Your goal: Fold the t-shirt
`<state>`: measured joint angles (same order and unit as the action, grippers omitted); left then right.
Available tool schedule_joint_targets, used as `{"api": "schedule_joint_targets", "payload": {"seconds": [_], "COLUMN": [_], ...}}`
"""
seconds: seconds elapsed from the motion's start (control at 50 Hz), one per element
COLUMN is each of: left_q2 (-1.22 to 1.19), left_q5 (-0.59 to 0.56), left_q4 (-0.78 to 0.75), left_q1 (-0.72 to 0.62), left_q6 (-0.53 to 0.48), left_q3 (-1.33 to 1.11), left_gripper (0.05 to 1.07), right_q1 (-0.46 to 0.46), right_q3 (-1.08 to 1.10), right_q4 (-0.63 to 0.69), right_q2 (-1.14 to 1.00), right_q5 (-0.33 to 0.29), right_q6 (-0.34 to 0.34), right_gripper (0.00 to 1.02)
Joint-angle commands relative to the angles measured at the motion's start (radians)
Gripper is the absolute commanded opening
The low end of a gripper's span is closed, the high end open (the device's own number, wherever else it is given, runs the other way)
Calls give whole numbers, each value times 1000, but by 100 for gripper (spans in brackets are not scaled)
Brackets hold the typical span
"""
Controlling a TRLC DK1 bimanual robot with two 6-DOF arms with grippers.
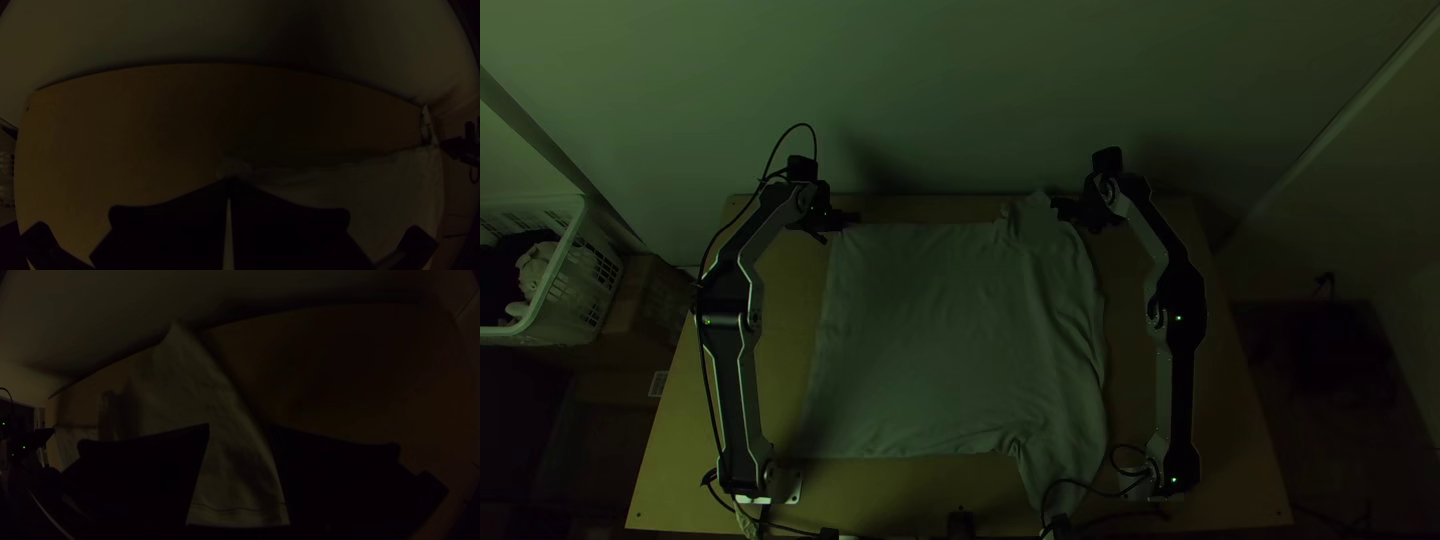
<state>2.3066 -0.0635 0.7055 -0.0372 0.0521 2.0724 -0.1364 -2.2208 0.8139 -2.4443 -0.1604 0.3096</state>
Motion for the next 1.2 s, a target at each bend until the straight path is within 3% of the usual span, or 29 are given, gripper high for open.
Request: {"api": "schedule_joint_targets", "payload": {"seconds": [0.0,0.14,0.2,0.32,1.18], "left_q2": [-24,-30,-33,-41,-84], "left_q5": [-15,-18,-18,-24,-27], "left_q4": [5,9,11,11,32], "left_q1": [11,13,13,14,80], "left_q6": [15,15,15,15,29], "left_q3": [23,23,23,23,11], "left_gripper": [8,8,8,8,8], "right_q1": [-6,-11,-12,-19,72], "right_q3": [-20,-23,-25,-27,-43], "right_q4": [18,18,18,18,67], "right_q2": [-45,-59,-64,-68,54], "right_q5": [18,35,35,33,58], "right_q6": [-6,-12,-27,-60,-64], "right_gripper": [54,53,39,2,2]}}
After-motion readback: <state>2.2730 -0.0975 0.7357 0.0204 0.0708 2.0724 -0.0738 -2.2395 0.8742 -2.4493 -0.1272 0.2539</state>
